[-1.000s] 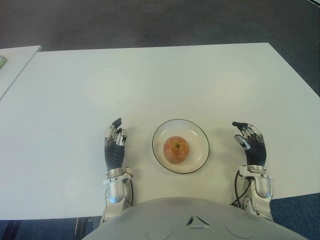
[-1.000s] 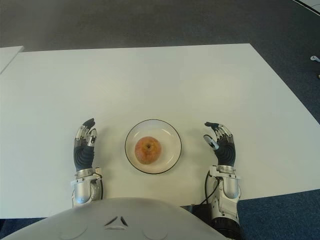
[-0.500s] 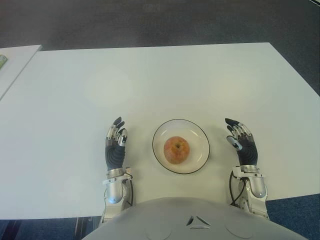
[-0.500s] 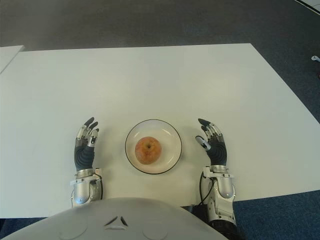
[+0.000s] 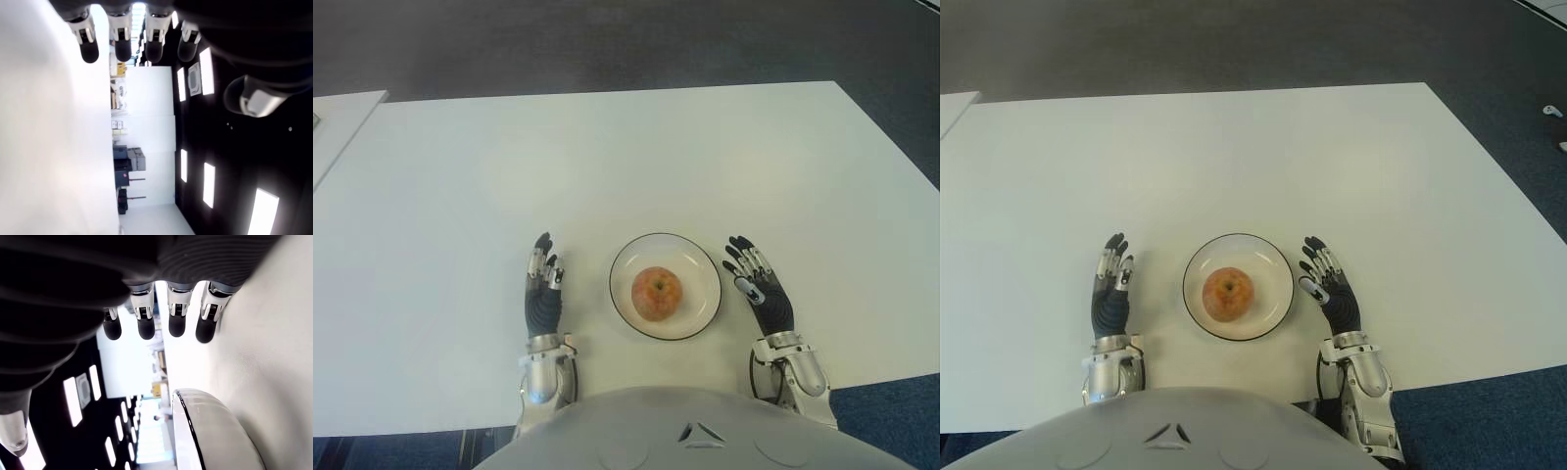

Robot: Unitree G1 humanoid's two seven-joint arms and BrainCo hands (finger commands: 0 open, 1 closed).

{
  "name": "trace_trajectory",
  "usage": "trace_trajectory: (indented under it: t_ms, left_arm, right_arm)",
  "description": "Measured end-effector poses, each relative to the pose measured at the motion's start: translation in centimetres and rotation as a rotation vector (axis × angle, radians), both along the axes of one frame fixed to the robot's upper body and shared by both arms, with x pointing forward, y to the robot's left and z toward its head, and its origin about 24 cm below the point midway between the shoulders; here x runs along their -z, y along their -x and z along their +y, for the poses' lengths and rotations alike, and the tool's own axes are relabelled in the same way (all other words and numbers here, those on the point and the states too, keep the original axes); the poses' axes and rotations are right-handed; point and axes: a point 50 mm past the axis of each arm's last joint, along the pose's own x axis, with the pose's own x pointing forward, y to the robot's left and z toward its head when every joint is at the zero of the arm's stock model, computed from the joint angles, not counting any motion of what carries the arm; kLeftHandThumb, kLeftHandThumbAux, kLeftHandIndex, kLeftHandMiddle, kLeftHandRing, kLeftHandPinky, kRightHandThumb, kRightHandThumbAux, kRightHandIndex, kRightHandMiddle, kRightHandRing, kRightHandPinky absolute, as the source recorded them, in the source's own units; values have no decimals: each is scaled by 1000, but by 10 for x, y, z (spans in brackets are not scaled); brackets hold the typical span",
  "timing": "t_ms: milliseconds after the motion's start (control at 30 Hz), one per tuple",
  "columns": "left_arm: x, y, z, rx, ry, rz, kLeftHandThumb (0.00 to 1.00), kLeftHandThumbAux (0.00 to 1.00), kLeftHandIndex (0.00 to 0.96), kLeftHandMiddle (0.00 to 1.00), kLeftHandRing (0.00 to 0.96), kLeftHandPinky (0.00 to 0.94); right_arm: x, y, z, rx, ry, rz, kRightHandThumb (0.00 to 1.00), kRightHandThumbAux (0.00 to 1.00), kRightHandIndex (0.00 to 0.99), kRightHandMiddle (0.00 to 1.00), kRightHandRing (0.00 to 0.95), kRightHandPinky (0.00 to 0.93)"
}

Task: Put the apples into the plate.

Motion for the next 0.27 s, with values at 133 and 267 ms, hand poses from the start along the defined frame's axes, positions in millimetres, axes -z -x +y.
trace_trajectory:
  t_ms: [133,267]
  left_arm:
    - [0,6,-10,43,35,57,65,325,0,0,0,0]
    - [0,9,-15,84,59,95,66,324,0,0,0,0]
  right_arm:
    - [-2,-2,1,-3,7,23,109,547,0,0,0,0]
    - [-3,-4,3,0,14,43,104,554,0,0,0,0]
